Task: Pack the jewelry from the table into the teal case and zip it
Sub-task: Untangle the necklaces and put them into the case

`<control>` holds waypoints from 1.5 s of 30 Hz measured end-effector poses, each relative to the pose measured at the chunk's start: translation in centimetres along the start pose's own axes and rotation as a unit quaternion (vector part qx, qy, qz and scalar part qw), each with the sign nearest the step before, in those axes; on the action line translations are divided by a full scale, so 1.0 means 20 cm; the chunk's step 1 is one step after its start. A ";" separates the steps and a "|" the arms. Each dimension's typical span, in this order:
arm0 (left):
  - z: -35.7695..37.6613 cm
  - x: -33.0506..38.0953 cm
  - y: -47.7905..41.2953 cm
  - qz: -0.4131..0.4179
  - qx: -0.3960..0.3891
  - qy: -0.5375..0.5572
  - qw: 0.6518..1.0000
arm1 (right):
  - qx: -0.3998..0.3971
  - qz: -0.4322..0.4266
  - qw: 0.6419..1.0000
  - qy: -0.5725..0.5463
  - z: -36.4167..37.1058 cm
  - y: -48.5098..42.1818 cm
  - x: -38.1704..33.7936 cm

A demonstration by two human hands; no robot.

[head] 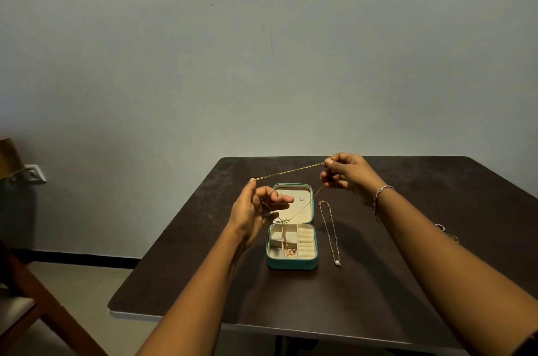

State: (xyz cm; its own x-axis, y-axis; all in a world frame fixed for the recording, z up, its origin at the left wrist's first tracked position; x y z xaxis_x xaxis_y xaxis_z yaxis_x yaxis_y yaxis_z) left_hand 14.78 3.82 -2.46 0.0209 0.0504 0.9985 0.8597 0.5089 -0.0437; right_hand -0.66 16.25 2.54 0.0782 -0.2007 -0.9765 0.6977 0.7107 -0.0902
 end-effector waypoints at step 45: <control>0.13 0.22 0.06 0.098 -0.131 0.060 0.985 | -0.074 0.007 0.995 0.069 0.12 0.07 0.06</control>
State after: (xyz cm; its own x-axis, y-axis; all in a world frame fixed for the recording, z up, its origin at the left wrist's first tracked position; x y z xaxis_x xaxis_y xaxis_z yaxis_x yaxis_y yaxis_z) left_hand 14.54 6.92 1.83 0.2467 0.0156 0.9690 0.9349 0.2593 -0.2422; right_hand 2.12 15.32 1.81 -0.0173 -0.1028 -0.9945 0.5831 0.8070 -0.0936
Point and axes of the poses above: each hand's wrist, its own y-axis away from the middle knuckle, its own z-axis out of the palm, x = y × z, the point moved 5 cm from there along -y, towards the middle knuckle, and after that the axes turned 13 degrees about -y, right-handed, at the moved point
